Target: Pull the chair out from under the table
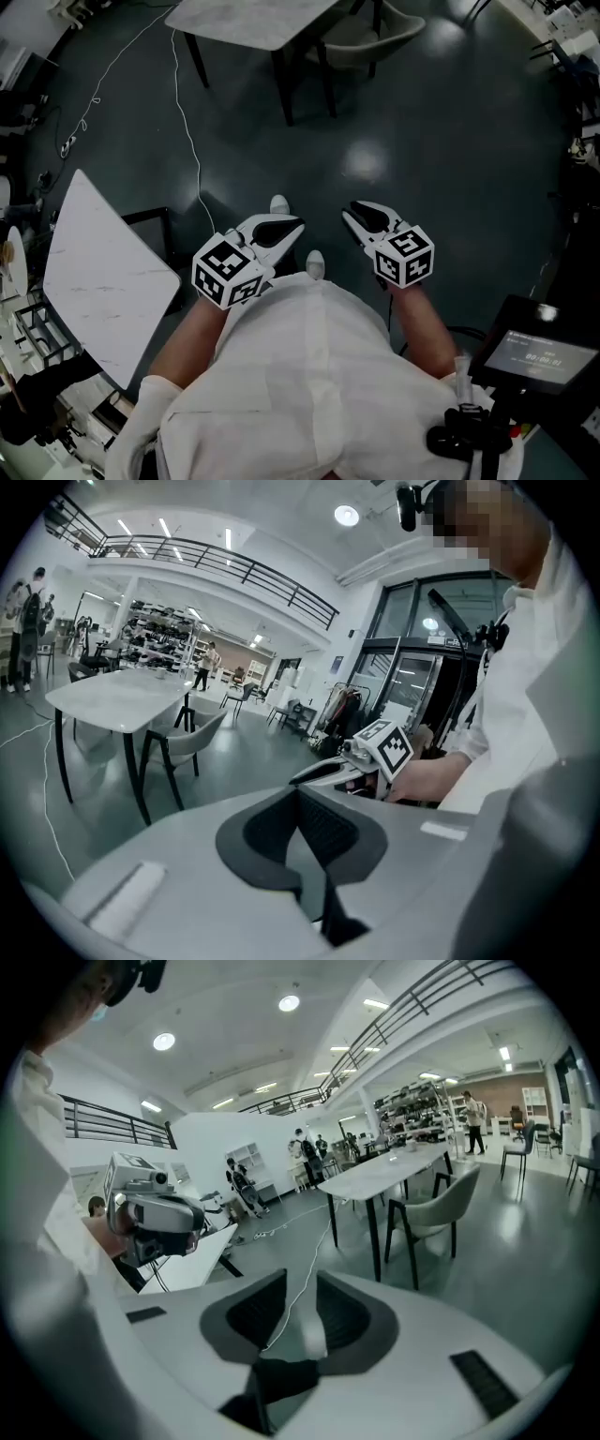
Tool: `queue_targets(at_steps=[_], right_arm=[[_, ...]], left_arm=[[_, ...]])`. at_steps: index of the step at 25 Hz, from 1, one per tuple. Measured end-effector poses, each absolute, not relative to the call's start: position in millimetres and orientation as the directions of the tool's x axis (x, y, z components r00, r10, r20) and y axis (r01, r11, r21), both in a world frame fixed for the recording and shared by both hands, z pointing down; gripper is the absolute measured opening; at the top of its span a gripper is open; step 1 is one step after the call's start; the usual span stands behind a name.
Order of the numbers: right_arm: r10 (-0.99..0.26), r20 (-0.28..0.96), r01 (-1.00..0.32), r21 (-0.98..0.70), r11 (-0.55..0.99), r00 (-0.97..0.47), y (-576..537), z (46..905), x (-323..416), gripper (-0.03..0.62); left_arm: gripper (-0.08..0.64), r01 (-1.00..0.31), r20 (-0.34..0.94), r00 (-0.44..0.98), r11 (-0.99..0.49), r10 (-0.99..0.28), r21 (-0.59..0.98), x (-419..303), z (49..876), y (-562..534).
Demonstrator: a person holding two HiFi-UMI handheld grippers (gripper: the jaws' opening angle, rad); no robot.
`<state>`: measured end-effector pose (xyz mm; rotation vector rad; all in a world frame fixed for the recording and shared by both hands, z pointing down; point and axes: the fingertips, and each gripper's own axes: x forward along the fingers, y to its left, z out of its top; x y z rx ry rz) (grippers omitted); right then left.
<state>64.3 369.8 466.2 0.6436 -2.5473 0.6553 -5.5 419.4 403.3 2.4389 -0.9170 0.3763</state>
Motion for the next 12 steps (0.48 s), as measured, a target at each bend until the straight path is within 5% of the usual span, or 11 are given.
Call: queue_targets(at_steps=[12], right_arm=[[-0.452, 0.545, -0.682, -0.349, 0.643, -0.706, 167.6, 470.6, 13.8, 0.077]], left_arm=[[0.008, -0.587, 0.368, 0.805, -0.715, -0.466, 0.379, -79.8, 401.0, 229.1]])
